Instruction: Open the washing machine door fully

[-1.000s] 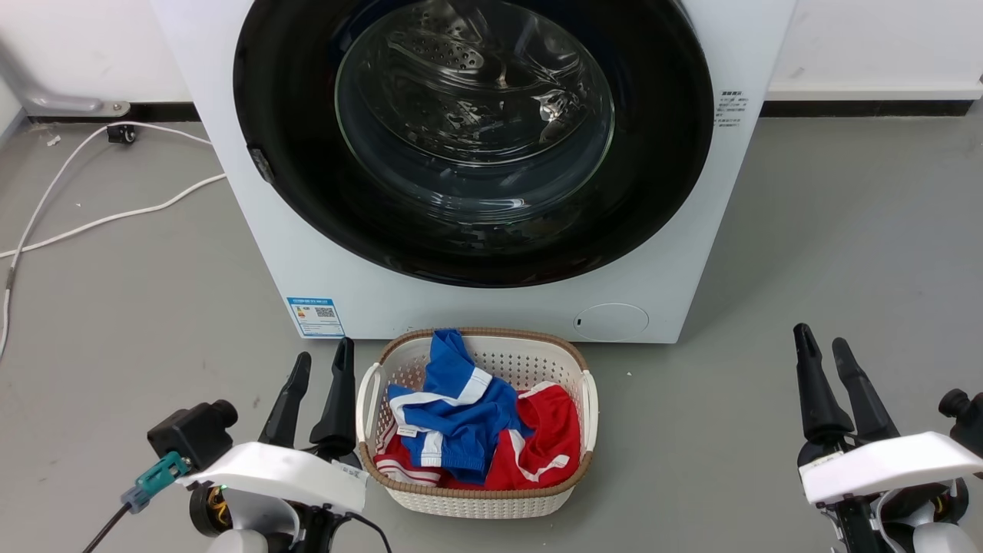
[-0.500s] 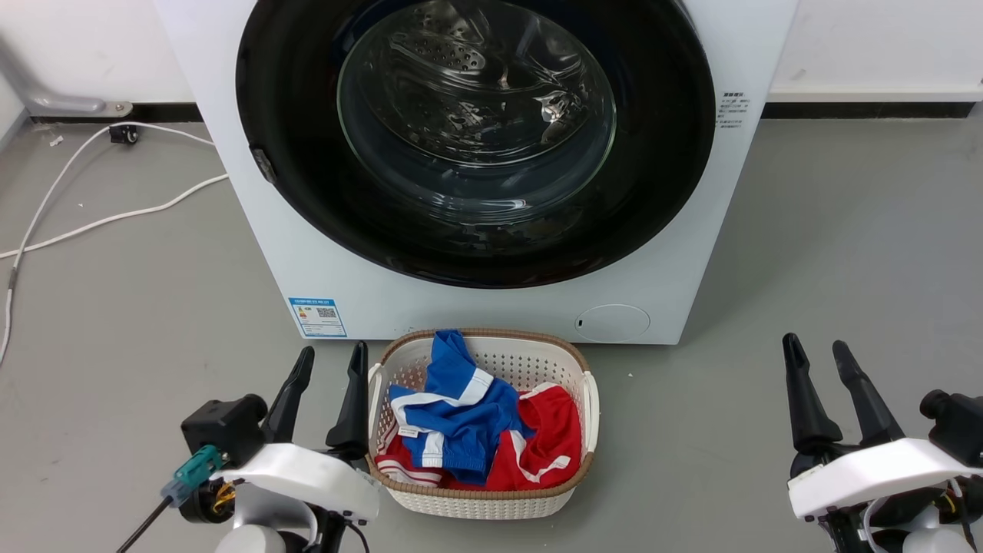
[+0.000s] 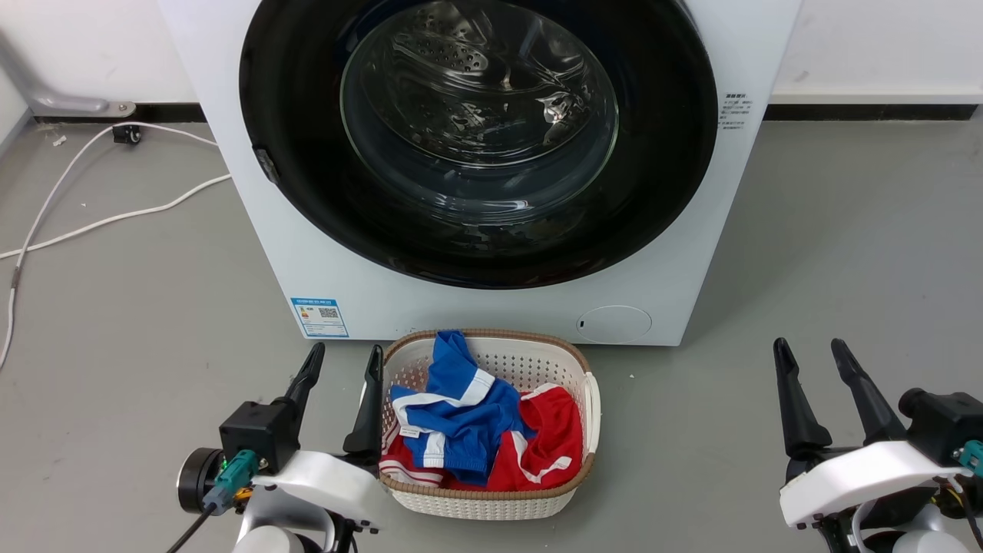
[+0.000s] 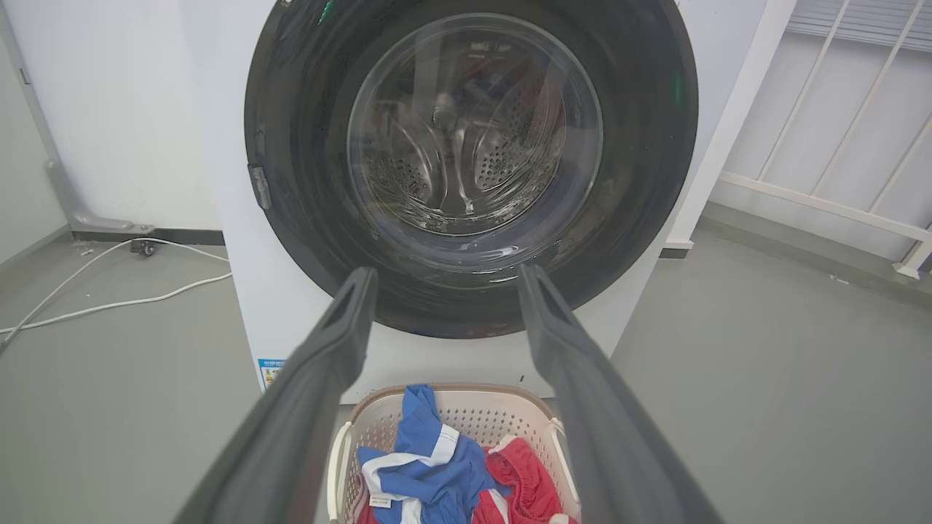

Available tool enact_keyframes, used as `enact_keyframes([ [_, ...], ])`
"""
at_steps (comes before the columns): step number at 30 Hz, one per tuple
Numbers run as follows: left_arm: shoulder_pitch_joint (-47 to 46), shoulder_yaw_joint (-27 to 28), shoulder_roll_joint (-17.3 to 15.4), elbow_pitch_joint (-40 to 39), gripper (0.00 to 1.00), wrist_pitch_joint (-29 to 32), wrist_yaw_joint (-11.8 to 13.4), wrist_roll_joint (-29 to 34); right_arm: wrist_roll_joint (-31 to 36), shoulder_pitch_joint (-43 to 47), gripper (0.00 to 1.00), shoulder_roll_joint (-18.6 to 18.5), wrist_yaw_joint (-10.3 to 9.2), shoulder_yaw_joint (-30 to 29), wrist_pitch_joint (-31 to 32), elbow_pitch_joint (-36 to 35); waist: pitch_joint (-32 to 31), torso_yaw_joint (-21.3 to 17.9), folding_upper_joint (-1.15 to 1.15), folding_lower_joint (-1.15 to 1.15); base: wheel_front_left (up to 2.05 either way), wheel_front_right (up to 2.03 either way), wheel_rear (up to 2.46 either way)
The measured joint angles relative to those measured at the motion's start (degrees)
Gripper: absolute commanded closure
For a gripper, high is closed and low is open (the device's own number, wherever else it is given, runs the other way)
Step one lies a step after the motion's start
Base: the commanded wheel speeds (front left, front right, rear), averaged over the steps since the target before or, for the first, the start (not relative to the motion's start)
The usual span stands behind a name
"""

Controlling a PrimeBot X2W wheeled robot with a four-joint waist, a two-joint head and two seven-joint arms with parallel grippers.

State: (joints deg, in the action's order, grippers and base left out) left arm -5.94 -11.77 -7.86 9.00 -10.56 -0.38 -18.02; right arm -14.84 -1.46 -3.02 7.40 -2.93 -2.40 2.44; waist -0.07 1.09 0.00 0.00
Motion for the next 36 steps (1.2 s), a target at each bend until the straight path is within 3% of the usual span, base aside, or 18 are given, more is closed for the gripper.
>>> enact_keyframes([
  [14, -0.3, -1.0, -0.4, 0.5, 0.00, -1.7, 1.1, 4.8, 6.2, 0.4, 0.00, 0.0, 0.01, -0.2, 0.0, -1.2, -0.1, 0.1, 0.00, 0.00, 0.00, 0.00, 0.00],
  [36, -0.5, 0.4, 1.2, 2.2, 0.00, -4.4, -1.6, 10.5, 11.4, 1.3, 0.00, 0.0, 0.02, -1.4, -1.6, -1.8, -0.3, 0.3, 0.00, 0.00, 0.00, 0.00, 0.00],
])
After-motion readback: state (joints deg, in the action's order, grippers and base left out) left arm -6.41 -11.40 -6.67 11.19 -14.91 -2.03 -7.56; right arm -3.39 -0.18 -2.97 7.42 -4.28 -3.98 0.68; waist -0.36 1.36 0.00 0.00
